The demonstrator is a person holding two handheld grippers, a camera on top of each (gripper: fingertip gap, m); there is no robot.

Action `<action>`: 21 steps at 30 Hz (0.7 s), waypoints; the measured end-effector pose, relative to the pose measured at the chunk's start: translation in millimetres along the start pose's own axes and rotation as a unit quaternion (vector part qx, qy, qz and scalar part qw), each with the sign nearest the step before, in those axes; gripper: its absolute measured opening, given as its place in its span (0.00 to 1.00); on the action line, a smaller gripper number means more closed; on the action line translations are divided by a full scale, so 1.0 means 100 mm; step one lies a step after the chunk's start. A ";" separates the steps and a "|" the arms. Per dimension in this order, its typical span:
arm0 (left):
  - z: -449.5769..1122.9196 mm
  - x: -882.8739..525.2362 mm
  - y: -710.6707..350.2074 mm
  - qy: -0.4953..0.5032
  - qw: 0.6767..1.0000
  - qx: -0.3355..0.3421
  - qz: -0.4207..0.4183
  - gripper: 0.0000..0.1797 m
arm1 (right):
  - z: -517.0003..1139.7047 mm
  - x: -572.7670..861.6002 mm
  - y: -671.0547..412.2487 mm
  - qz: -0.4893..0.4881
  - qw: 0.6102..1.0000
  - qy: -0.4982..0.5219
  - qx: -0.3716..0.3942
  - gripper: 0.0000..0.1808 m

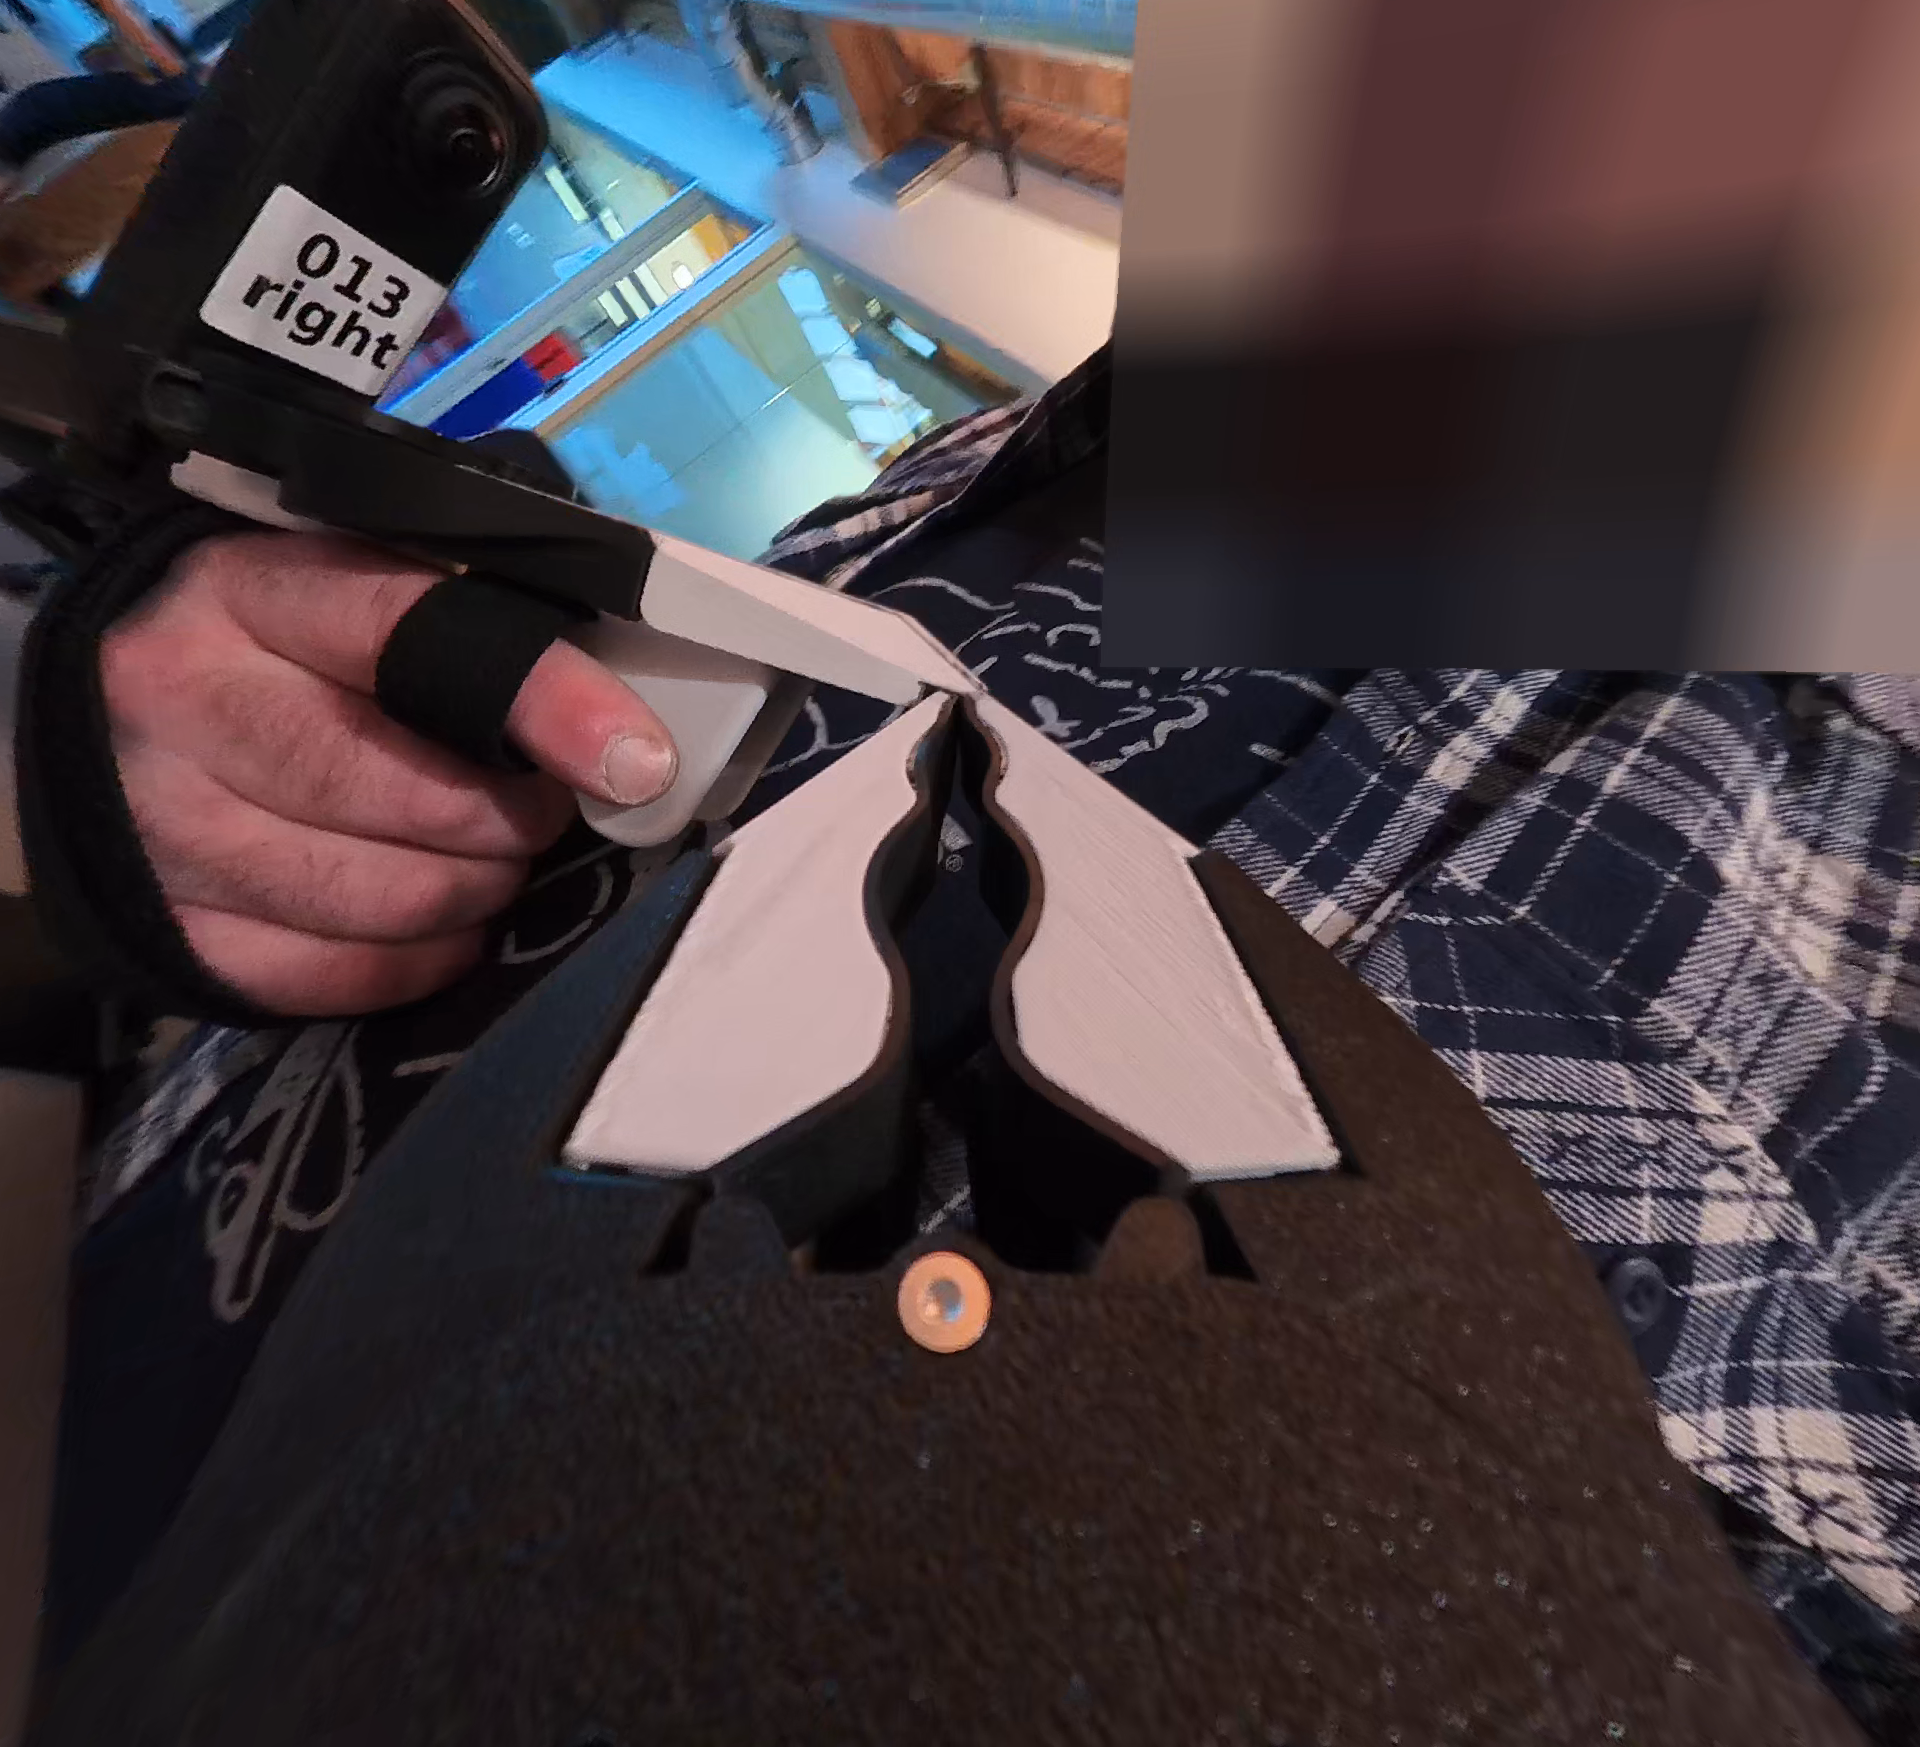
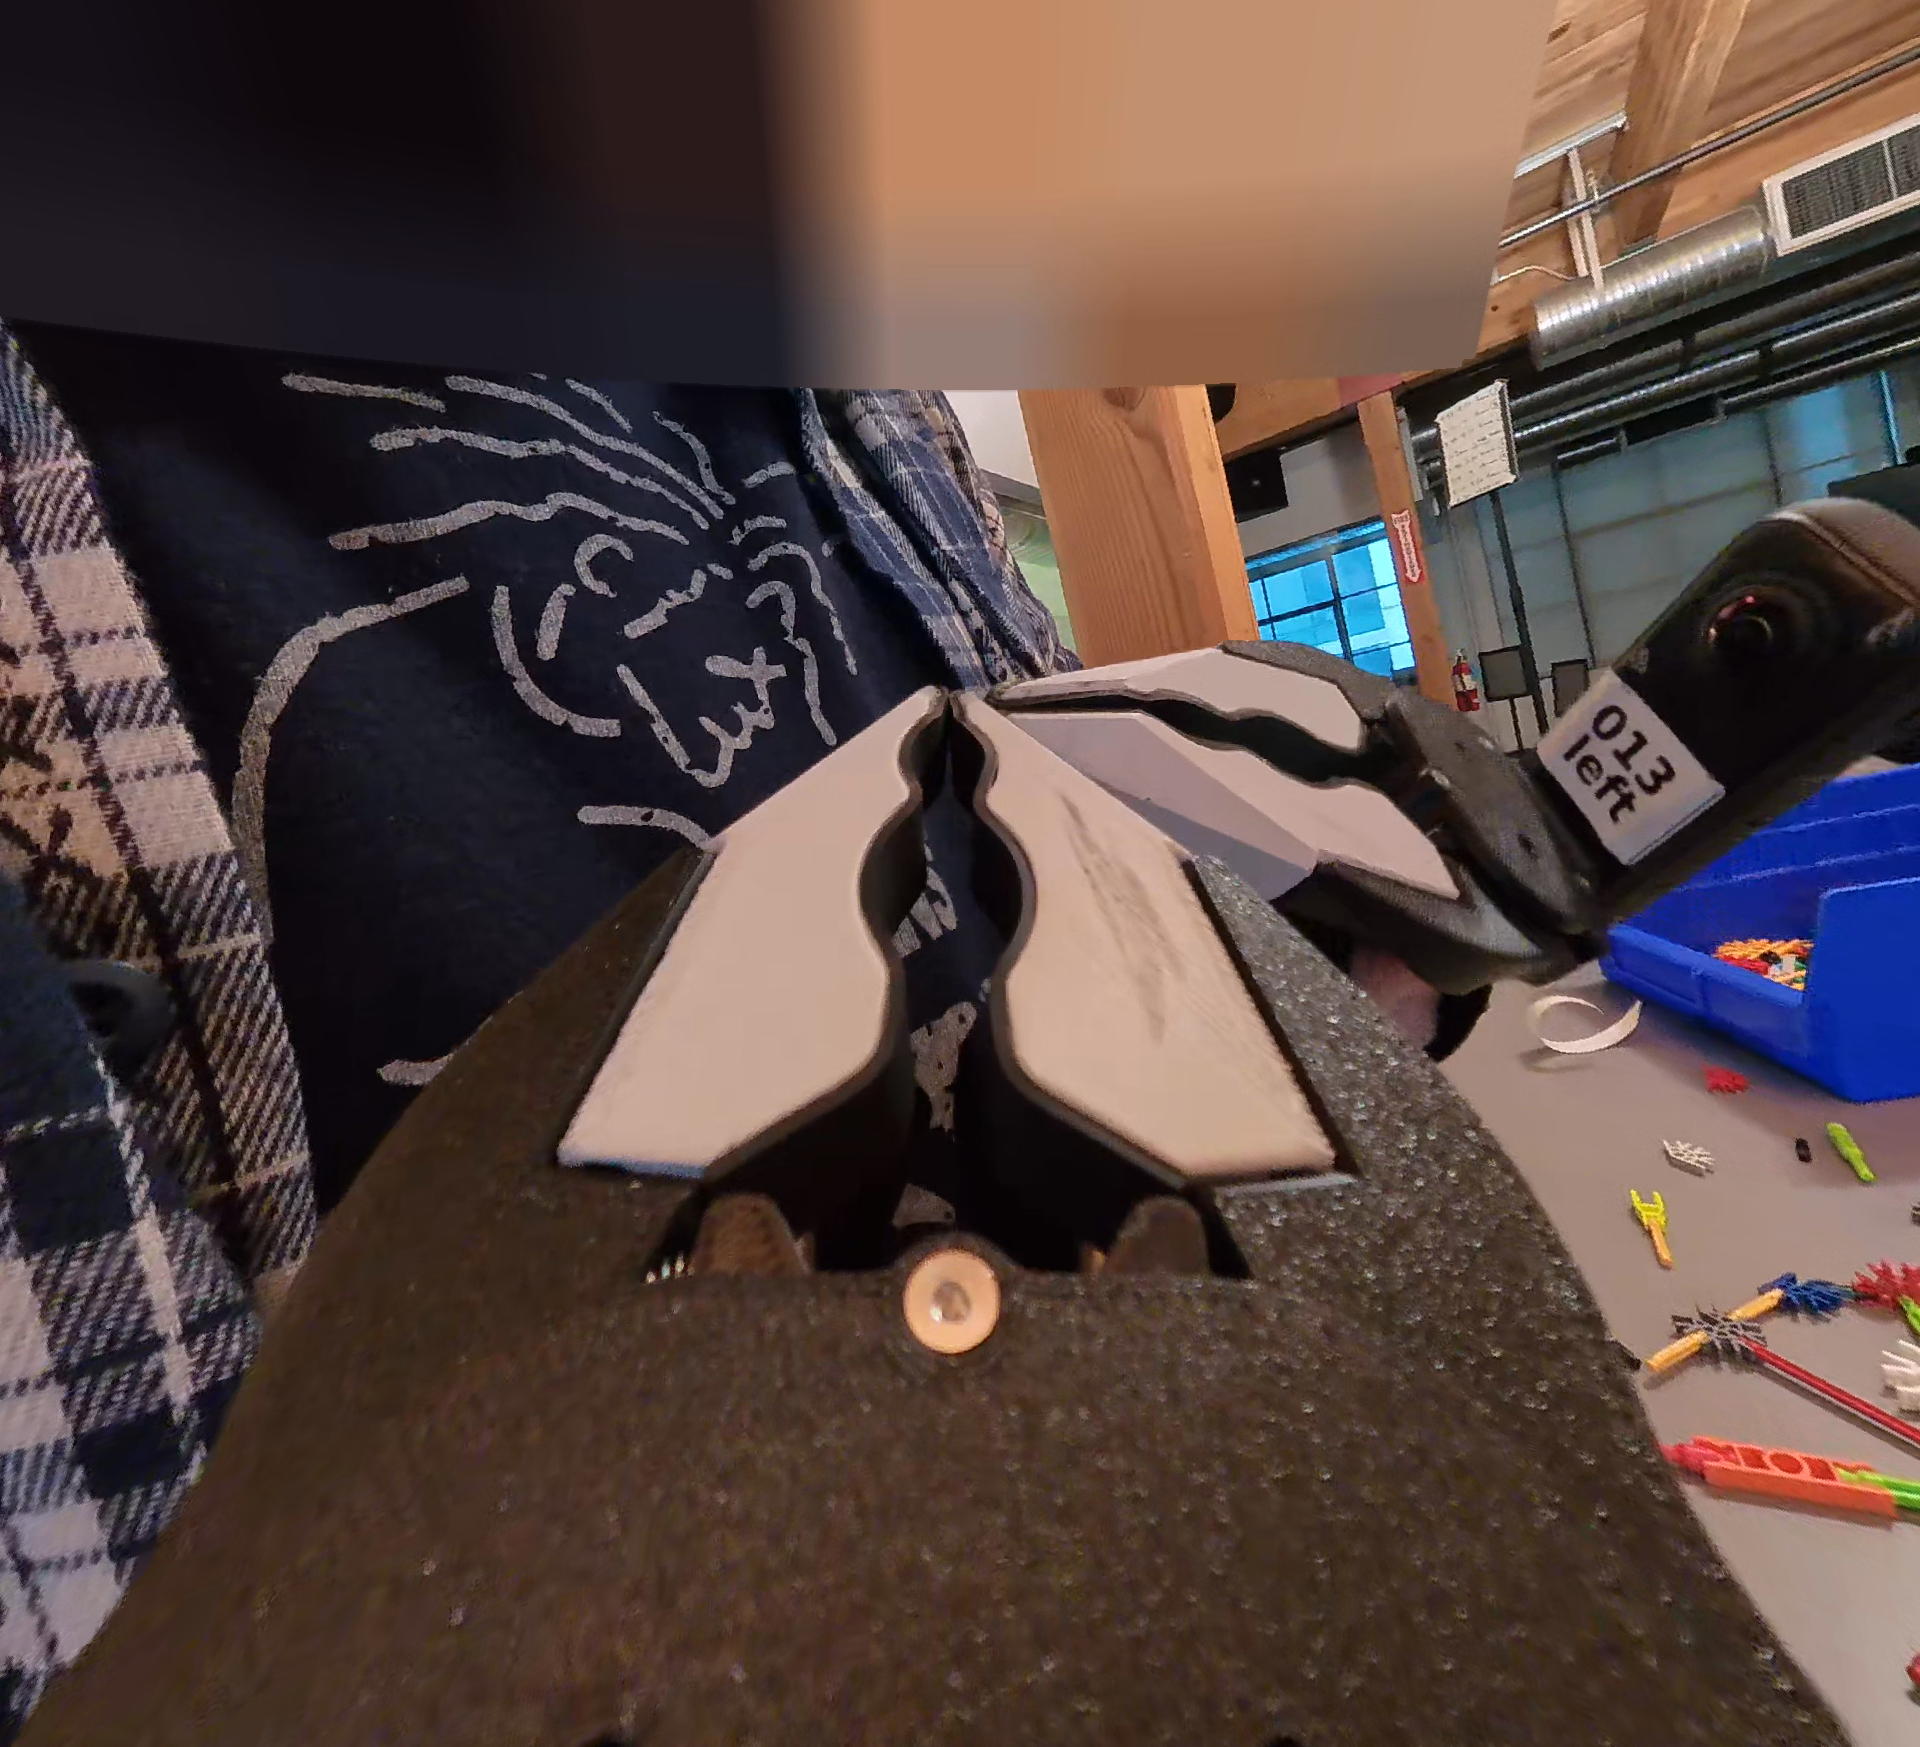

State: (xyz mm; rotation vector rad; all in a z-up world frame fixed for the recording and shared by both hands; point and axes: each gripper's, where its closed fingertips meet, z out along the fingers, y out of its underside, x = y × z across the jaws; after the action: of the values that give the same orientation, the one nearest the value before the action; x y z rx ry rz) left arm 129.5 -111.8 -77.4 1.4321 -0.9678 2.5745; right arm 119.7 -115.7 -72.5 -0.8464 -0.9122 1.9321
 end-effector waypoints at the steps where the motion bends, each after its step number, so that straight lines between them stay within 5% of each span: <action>1: 0.00 0.00 0.00 -0.009 1.000 -0.007 0.006 0.00 | 0.00 0.01 0.00 0.000 1.000 -0.001 -0.002 0.00; 21: -0.09 -0.14 -0.09 -0.130 0.987 -0.039 0.089 0.00 | -0.07 0.13 0.01 -0.025 0.998 0.060 -0.010 0.00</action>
State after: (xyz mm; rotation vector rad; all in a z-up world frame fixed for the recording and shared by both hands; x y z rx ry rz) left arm 133.4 -96.3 -87.4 1.7688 -1.2700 2.4734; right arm 118.8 -102.7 -79.9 -0.9321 -0.8741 1.8121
